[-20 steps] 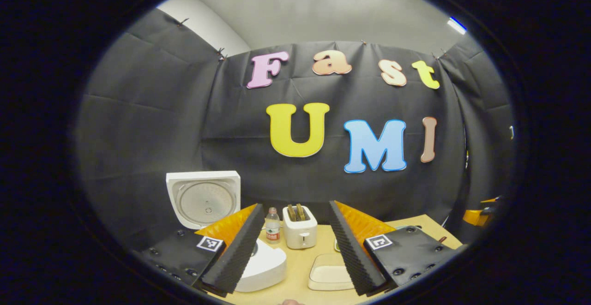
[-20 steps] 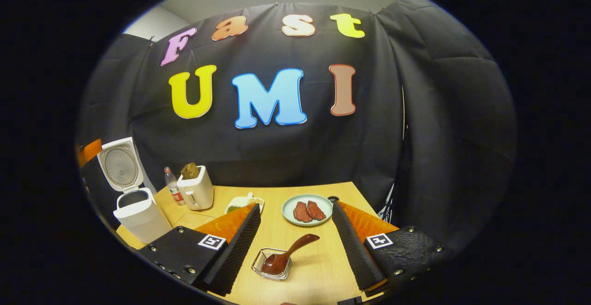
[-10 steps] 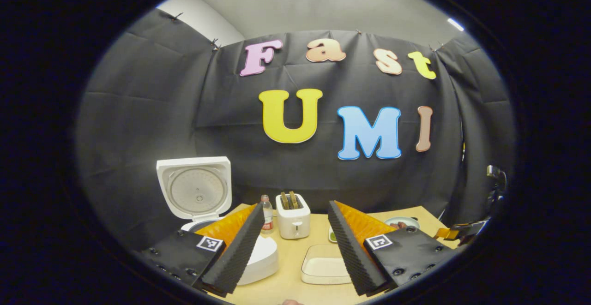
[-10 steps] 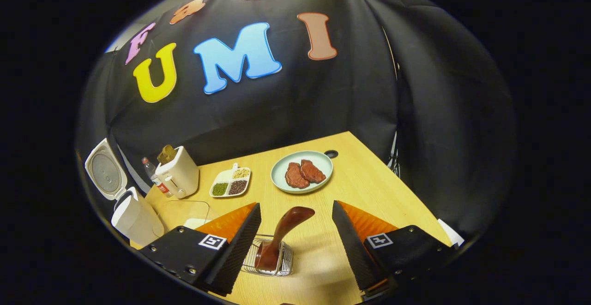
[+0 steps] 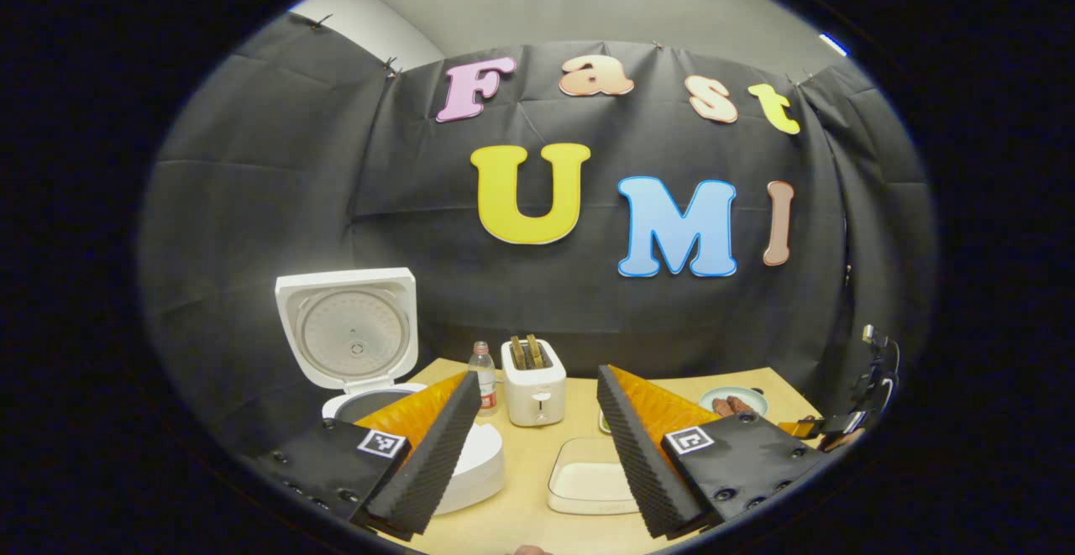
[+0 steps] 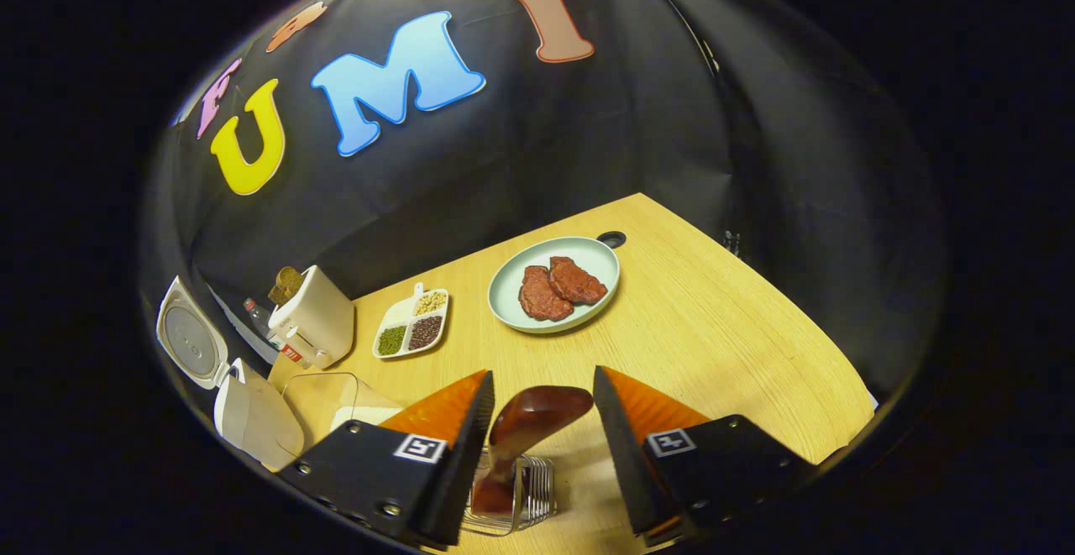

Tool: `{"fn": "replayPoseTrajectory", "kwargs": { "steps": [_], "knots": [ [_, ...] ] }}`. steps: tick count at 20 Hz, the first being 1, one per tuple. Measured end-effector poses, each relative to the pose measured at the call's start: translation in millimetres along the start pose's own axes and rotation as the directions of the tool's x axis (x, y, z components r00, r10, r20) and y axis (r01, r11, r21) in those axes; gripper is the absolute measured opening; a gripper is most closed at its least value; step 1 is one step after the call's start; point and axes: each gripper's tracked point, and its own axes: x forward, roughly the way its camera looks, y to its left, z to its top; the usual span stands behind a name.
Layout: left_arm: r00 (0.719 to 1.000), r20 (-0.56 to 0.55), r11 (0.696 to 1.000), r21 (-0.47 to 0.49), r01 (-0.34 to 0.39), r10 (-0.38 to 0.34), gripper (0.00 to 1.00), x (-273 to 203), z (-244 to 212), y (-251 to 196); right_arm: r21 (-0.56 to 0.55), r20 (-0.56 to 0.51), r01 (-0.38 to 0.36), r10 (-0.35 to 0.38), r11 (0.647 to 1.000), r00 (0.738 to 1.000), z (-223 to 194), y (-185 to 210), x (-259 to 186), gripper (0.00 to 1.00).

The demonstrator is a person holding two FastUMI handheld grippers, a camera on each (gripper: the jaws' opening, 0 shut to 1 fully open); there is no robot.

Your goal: Close the left gripper, press the button to open the rice cooker; take a wooden spoon from the chopstick holder with the right hand, scoop a spoonful of rice and pour it into the rice cooker, then put the wooden spoon back into the chopstick holder.

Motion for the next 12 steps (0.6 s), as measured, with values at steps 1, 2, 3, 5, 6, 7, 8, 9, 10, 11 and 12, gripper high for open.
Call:
{"fn": "replayPoseTrajectory", "kwargs": {
  "steps": [1,2,3,5,6,7,8,9,10,11,12],
  "knots": [
    [1.000,-0.010,1.000,-0.016,-0.002,0.002,0.99,0.8,-3.4,2.4,-0.005,-0.013,-0.013,0.013,1.000,1.000,0.7,5.3,-4.7,0.58],
    [1.000,-0.015,0.999,-0.033,-0.007,0.006,0.99,1.6,-4.7,5.0,-0.022,-0.031,-0.026,0.026,0.999,0.999,-3.5,7.6,-2.2,0.47],
    [1.000,-0.020,0.999,-0.048,-0.011,0.010,0.99,3.1,-7.1,8.0,-0.041,-0.062,-0.032,0.029,0.999,0.998,-9.7,7.3,-2.4,0.47],
    [1.000,-0.026,0.998,-0.066,-0.018,0.016,0.99,4.3,-9.8,12.7,-0.019,-0.058,-0.054,0.052,0.998,0.997,-10.3,12.1,-0.6,0.47],
    [0.999,-0.030,0.998,-0.067,-0.020,0.018,0.96,4.7,-10.6,13.9,0.012,-0.064,-0.077,0.078,0.997,0.995,-7.4,16.6,-11.4,0.28],
    [0.999,-0.032,0.998,-0.065,-0.021,0.019,0.94,4.3,-11.8,16.5,0.028,-0.064,-0.081,0.083,0.996,0.994,-10.5,21.8,-9.3,0.28],
    [0.999,-0.029,0.998,-0.061,-0.020,0.018,0.96,3.8,-9.6,17.4,0.012,-0.065,-0.085,0.085,0.996,0.994,-12.7,25.3,-11.8,0.19],
    [1.000,-0.023,0.998,-0.053,-0.017,0.016,0.99,1.8,-7.4,18.9,-0.002,-0.057,-0.089,0.088,0.996,0.994,-13.8,28.4,-14.7,0.19],
    [1.000,-0.013,0.999,-0.040,-0.012,0.012,0.99,-0.1,-3.6,19.5,-0.025,-0.049,-0.088,0.087,0.996,0.995,-8.3,35.2,-23.8,0.11],
    [1.000,0.001,1.000,-0.023,-0.009,0.009,0.99,-3.1,-0.7,19.8,-0.034,-0.030,-0.101,0.100,0.994,0.995,-1.8,43.9,-31.4,0.11],
    [1.000,0.015,1.000,-0.008,-0.003,0.003,0.99,-5.0,3.4,20.2,-0.052,-0.008,-0.097,0.096,0.994,0.995,5.8,48.6,-38.9,0.11]
  ]
}}
